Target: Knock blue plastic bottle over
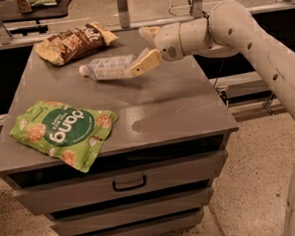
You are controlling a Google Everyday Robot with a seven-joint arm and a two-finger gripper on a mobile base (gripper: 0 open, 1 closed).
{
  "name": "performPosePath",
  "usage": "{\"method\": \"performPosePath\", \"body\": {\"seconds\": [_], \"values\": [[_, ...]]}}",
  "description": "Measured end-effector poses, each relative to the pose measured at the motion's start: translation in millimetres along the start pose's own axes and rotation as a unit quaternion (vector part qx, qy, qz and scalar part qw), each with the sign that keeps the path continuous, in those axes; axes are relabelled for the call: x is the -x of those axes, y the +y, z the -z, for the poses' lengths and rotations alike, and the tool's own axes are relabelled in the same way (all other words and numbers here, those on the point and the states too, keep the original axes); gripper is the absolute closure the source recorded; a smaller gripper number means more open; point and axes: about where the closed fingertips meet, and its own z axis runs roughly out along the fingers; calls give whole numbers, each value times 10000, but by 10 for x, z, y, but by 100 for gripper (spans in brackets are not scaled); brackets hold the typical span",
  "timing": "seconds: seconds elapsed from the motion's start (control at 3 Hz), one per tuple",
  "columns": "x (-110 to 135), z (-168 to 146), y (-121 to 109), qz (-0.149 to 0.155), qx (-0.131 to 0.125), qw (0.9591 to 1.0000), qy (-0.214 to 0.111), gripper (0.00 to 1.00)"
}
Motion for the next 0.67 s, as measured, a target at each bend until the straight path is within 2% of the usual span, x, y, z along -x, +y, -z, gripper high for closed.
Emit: {"method": "performPosePath", "body": {"seconds": [0.33,0.67], "values": [[-75,62,-29,-30,-20,9999,103,0],[-172,317,-71,154,-22,9993,352,0]]}}
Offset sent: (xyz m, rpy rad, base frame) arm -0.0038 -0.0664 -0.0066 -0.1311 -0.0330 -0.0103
